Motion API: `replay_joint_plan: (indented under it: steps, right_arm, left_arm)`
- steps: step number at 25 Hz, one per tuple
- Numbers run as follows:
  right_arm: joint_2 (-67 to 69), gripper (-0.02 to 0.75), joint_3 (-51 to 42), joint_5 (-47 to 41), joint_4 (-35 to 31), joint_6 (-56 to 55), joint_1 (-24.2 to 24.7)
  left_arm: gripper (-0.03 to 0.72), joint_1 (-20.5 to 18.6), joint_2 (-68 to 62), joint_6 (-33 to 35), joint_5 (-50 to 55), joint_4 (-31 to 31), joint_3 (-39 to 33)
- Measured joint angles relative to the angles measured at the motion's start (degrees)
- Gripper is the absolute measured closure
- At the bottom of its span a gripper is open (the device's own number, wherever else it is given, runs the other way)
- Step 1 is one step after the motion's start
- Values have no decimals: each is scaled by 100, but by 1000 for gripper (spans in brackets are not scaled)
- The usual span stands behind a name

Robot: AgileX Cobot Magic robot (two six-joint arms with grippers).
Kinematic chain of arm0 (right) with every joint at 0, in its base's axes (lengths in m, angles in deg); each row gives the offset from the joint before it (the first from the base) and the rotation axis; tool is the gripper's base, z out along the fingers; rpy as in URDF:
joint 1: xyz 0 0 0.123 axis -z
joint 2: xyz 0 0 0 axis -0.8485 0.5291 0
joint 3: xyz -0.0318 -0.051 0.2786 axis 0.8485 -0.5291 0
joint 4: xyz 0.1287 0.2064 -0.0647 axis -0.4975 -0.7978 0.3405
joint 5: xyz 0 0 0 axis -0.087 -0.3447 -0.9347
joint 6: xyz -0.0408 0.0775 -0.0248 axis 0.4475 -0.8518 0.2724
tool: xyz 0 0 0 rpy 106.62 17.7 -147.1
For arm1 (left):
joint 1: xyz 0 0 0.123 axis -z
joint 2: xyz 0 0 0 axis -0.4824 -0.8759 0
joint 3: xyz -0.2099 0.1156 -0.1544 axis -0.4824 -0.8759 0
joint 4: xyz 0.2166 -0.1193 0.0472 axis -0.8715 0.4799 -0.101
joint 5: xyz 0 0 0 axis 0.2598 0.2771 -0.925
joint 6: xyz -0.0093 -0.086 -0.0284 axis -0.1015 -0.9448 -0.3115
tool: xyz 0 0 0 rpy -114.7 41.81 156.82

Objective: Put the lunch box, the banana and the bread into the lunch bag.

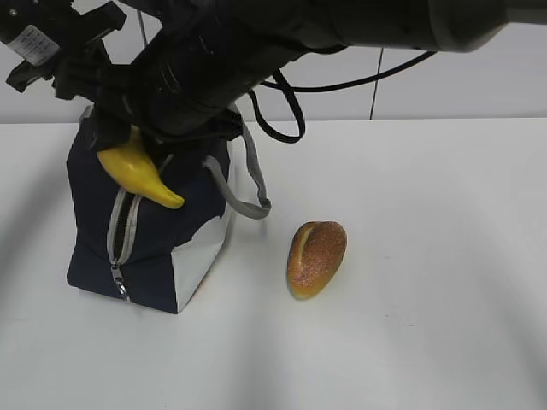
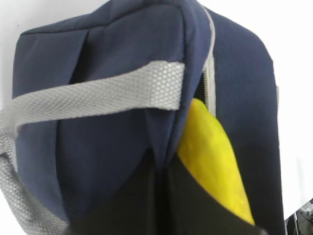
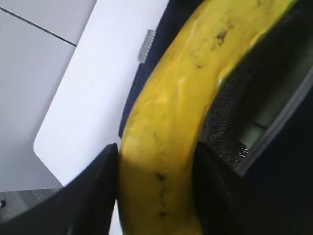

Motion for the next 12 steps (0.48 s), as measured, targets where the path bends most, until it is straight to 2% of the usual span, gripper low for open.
replay_joint_plan:
  steps: [7, 12]
  right_arm:
    - [27, 376, 0, -44, 682, -498, 252]
    - [188, 242, 0, -1, 742, -531, 322]
  left_arm:
    - [691, 0, 0, 0, 0, -1, 0]
    - [691, 0, 0, 0, 7, 10, 0]
